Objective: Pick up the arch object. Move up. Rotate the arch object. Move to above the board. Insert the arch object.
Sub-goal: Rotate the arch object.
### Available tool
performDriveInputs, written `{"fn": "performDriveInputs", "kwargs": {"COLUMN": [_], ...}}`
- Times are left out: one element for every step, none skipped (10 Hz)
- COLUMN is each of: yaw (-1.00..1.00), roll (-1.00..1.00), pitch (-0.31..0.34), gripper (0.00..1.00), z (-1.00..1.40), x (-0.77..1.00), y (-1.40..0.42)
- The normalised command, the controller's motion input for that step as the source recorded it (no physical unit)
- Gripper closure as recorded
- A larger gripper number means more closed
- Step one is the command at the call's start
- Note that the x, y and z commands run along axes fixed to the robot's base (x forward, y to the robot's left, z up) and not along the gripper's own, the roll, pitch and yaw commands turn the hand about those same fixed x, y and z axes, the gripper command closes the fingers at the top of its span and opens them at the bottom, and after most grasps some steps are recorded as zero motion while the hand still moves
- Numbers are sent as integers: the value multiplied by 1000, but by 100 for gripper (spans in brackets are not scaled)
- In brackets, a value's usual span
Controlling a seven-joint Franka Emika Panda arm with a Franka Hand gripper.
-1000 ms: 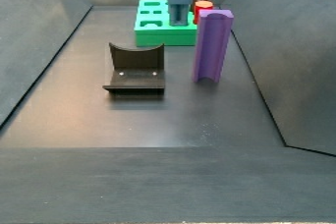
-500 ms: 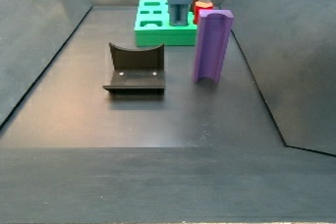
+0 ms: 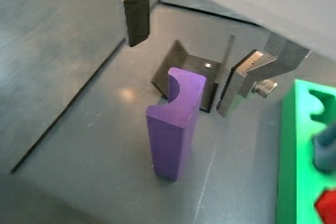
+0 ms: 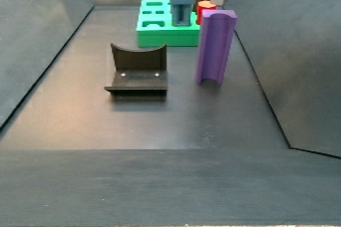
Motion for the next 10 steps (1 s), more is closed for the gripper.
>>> {"fn": "performDriveInputs", "kwargs": {"yaw": [1000,1000,1000,1000,1000,1000,1000,1000,1000,1000], "roll": [-1,-1,-1,-1,-2,-2,-2,-2,-2,-2], "pitch": [12,12,12,13,13,14,14,15,16,17], "gripper": [0,0,0,0,0,0,0,0,0,0], "z": [3,2,3,3,3,3,3,3,3,3], "x": [9,9,9,9,9,9,9,9,9,9], "y": [2,2,2,2,2,2,2,2,1,1]}}
